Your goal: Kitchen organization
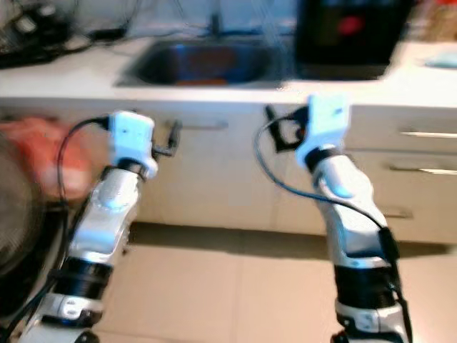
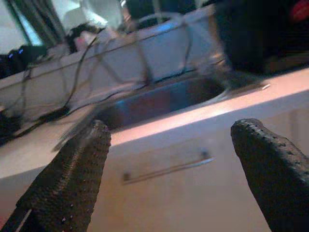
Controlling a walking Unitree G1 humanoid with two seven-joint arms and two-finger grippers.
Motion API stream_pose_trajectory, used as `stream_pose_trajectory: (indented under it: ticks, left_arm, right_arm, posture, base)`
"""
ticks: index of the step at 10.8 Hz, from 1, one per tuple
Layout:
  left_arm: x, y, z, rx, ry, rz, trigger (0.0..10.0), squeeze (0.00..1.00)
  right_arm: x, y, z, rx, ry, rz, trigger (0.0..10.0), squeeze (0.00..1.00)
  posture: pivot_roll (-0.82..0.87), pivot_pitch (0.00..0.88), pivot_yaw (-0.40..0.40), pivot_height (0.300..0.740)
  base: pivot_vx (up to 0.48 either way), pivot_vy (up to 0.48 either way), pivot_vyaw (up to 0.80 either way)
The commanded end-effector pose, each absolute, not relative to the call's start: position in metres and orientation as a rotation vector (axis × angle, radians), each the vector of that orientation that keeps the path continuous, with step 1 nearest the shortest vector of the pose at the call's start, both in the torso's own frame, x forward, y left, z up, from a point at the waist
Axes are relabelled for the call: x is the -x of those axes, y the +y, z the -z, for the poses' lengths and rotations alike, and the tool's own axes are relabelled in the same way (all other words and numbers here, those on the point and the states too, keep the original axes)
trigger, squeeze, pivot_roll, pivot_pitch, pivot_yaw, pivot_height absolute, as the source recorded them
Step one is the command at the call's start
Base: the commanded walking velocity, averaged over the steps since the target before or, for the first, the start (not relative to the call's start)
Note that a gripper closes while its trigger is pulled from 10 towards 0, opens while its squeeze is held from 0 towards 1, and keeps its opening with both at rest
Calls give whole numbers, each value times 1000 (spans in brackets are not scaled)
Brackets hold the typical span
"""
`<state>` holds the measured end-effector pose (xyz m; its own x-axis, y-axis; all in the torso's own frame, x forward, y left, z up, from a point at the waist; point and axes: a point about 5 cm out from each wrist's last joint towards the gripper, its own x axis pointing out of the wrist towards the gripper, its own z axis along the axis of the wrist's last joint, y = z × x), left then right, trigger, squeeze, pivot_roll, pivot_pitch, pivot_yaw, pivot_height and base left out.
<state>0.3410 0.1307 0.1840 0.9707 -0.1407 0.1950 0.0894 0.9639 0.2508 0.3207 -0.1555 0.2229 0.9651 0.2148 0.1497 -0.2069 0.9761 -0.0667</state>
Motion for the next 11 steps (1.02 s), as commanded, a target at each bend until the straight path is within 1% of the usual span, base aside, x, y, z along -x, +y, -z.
stream_pose_trajectory:
  ticks: [1, 6, 7, 8, 11]
  left_arm:
    - [-342, 139, -185, -248, -209, 98, 10000, 0]
    - [-342, 139, -185, -248, -209, 98, 10000, 0]
    - [-342, 139, -153, -251, -96, 119, 10000, 0]
    - [-340, 140, -132, -242, -25, 126, 10000, 0]
    - [-338, 144, -111, -201, 52, 114, 10000, 0]
  right_arm:
    - [-321, -148, -227, 47, -170, -239, 10000, 0]
    - [-321, -148, -227, 47, -170, -239, 10000, 0]
    - [-320, -151, -220, 54, -151, -223, 10000, 0]
    - [-320, -152, -214, 55, -134, -216, 10000, 0]
    - [-320, -153, -196, 50, -82, -207, 10000, 0]
  posture:
    - [-6, 6, 82, 740]
    - [-6, 6, 82, 740]
    - [-23, 0, 86, 740]
    - [-24, 0, 87, 740]
    - [-24, 1, 87, 740]
  base:
    - [0, -465, 0]
    - [0, -465, 0]
    - [0, 0, 0]
    - [0, 0, 0]
    - [0, 0, 0]
